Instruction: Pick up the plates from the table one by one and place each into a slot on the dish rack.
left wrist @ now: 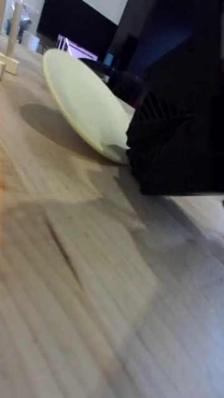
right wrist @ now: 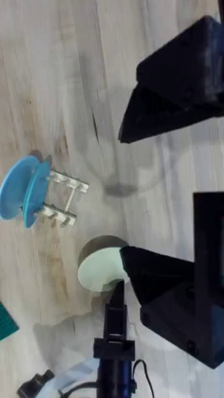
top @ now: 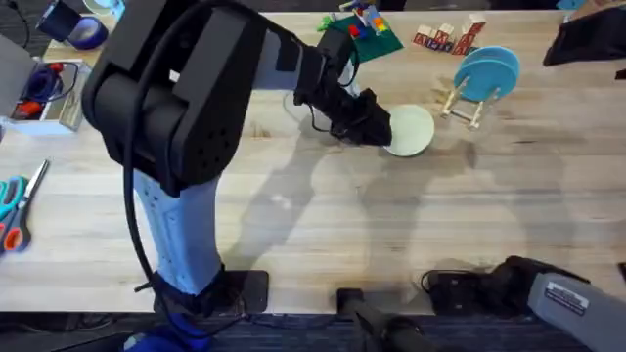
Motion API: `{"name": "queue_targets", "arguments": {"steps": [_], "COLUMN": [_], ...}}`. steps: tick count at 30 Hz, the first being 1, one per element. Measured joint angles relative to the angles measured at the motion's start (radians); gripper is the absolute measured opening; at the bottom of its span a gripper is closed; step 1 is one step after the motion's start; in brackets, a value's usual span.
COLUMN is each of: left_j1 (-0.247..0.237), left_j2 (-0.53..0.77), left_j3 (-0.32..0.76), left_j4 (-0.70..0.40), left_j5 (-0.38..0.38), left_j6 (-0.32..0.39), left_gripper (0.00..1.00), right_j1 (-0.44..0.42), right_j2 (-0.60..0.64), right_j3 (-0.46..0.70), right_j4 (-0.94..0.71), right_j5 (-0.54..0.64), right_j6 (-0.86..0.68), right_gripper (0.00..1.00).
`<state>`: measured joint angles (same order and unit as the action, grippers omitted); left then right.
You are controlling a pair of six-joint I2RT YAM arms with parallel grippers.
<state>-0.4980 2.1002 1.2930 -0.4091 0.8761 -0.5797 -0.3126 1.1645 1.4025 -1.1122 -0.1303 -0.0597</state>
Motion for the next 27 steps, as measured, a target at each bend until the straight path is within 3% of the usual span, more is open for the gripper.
{"name": "queue_targets", "arguments": {"steps": [14, 27], "left_j1": [0.000, 0.000], "left_j2": [0.000, 0.000], "left_j3": [0.000, 0.000], "left_j4": [0.003, 0.002], "left_j5": [0.000, 0.000], "left_j6": [0.000, 0.000], "left_gripper": [0.040, 0.040], "right_j1": [0.000, 0.000], "right_j2": [0.003, 0.159], "right_j3": [0.000, 0.001], "right_j4": [-0.055, -0.137], "right_j5": [-0.030, -0.233], "right_j6": [0.062, 0.087], "right_gripper": [0.996, 0.996]}}
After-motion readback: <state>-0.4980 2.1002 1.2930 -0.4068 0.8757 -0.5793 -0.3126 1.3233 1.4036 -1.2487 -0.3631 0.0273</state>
